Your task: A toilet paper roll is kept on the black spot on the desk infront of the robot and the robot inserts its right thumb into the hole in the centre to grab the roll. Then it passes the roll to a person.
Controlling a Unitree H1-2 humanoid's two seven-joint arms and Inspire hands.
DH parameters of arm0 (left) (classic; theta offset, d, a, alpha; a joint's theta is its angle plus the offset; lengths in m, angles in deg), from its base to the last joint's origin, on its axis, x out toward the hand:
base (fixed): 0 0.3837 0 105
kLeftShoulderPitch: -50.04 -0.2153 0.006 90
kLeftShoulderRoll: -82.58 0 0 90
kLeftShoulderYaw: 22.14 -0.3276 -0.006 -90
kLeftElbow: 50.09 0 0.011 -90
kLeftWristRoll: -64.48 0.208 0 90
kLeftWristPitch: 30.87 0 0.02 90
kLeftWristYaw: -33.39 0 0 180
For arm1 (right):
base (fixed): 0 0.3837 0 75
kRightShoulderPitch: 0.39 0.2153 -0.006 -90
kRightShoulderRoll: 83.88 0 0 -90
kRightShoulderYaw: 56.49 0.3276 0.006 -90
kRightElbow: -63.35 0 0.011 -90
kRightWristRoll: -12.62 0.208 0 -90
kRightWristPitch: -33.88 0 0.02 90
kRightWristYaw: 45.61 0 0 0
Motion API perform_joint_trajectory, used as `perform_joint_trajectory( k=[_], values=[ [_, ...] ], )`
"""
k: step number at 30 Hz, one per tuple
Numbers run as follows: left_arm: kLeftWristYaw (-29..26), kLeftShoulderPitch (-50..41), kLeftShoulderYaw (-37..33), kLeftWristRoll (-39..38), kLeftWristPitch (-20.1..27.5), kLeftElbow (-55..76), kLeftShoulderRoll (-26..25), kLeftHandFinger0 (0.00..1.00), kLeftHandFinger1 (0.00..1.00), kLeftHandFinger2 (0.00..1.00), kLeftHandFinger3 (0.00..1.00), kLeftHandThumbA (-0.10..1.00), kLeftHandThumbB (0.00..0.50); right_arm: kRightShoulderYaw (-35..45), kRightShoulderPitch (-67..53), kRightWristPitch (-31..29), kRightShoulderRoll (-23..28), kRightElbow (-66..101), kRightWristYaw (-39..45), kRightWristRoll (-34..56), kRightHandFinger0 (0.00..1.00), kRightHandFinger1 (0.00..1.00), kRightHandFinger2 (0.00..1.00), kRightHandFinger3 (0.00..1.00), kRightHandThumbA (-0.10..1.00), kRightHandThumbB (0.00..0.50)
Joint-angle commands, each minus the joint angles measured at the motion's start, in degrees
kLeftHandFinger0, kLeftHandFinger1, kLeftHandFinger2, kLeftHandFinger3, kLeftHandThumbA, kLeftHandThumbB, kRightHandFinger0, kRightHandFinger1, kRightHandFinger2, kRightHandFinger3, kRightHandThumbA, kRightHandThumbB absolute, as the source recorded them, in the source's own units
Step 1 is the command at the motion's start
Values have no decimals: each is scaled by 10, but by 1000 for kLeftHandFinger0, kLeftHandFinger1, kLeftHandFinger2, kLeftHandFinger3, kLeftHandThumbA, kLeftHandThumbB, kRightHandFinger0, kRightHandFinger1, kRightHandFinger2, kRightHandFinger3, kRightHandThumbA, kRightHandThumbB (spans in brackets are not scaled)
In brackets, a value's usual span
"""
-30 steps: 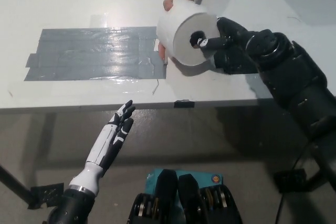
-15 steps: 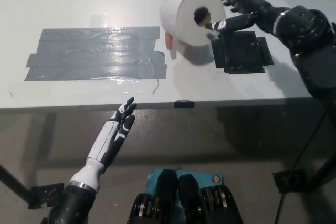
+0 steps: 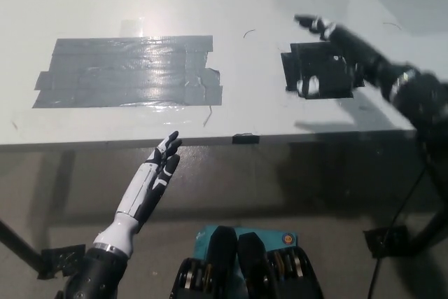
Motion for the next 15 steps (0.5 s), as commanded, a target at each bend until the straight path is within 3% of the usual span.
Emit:
perform_joint_trajectory(
  k=[1,7,10,11,15],
  values=[
    [-1,7,4,-3,17,8,-4,1000,1000,1000,1000,1000,71,44,-90,-2,-6,206,-50,-15,1000,1000,1000,1000,906,479],
    [3,-41,2,-9,3,29,0,1000,1000,1000,1000,1000,65,52,-218,-76,-59,213,-102,-18,1000,1000,1000,1000,933,432],
    [-2,-48,3,-7,19,20,-2,1000,1000,1000,1000,1000,50,66,-252,-108,-81,183,-125,-22,1000,1000,1000,1000,941,419],
    [-6,-51,3,-4,29,13,-2,1000,1000,1000,1000,1000,30,76,-266,-133,-91,163,-138,-19,1000,1000,1000,1000,904,391],
    [-5,-63,3,-6,30,15,1,1000,1000,1000,1000,1000,29,94,-291,-174,-108,115,-153,-12,1000,1000,1000,1000,817,365]
  ],
)
